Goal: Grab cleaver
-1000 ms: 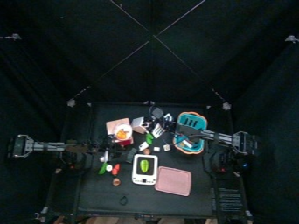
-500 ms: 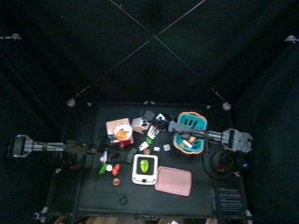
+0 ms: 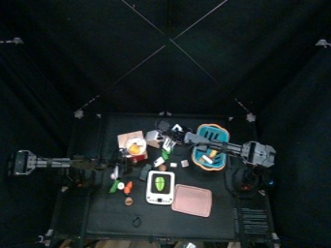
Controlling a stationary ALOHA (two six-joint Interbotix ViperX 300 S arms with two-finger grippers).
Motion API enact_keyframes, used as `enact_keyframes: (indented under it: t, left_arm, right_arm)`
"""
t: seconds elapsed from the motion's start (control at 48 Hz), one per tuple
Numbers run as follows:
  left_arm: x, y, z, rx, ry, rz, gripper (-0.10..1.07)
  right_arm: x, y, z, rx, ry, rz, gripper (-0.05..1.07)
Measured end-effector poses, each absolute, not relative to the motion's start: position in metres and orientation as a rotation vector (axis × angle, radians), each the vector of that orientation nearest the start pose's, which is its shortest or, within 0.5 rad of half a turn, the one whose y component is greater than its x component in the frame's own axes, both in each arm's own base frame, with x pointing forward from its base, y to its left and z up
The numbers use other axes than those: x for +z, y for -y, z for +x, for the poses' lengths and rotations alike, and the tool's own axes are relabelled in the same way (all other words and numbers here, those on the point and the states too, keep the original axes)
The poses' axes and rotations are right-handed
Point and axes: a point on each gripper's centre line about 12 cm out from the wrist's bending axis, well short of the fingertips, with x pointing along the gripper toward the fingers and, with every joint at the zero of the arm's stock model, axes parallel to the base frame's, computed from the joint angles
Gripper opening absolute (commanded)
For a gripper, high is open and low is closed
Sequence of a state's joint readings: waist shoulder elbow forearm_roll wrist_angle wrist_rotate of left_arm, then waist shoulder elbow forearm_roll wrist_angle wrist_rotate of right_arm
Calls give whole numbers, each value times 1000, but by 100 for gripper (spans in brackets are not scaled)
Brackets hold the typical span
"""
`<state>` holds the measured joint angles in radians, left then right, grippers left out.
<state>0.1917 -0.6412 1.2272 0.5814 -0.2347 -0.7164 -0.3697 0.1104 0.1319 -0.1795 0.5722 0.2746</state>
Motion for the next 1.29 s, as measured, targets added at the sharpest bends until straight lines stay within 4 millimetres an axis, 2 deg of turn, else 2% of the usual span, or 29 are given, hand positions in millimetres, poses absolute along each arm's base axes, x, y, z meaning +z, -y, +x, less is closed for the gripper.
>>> enact_keyframes:
  t: [0.25,0.583,0.896,1.083,1.292]
  left_arm:
    - [192,-29,225,94,-381,-208,78]
    - [191,-29,225,96,-386,-209,78]
    - [190,-30,224,100,-390,-210,78]
    - [190,-30,224,100,-390,-210,78]
    - [190,-30,224,101,-389,-211,78]
  right_arm:
    - [254,179,432,-488,-793,221,98]
    - [254,180,432,-491,-791,223,67]
    - [249,181,434,-494,-800,232,48]
    - [249,182,434,-496,-798,233,42]
    - [249,181,434,-494,-798,234,40]
